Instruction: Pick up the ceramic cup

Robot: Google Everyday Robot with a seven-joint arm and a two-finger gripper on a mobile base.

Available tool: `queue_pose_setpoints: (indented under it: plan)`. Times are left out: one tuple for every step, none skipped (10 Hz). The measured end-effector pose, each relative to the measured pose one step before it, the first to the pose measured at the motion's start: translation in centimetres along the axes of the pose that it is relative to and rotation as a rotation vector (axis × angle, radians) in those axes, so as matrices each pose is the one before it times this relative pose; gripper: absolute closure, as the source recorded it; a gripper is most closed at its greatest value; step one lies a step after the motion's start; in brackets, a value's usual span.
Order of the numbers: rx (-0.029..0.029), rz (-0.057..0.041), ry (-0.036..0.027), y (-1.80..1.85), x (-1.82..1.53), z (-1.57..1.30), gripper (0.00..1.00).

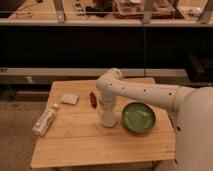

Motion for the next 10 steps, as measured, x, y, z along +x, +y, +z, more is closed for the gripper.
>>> queue_pose_setpoints:
  plan:
    - [-0.00227,-0.00277,0.03953,0.454,0.666,-3.781,1.00]
    - [-0.00761,-0.00254,0.02963,0.689,0.355,-2.499,1.00]
    - [0.00612,0.00194,0.03445,0.685,0.189,-3.142,1.00]
    - [0.00537,-0.00297,0.04317,0.677,0.414,-3.340,1.00]
    - [0.00422,-0.00435,0.02168,0.344,0.191,-1.970,1.00]
    - [0.01302,-0.00249,0.01772,0.244,0.063,-1.737,1.00]
    - [0.01394,-0.00332,0.01463,0.303,-0.061,-1.344,1.00]
    - [0.03010,-0.00278,0.01603,-0.155,0.083,-0.811,1.00]
    - [0.01430,-0.00166,0.01002,-0.007,0.046,-0.472,1.00]
    - [0.00097,-0.00013,0.00053,-0.026,0.016,-0.029,1.00]
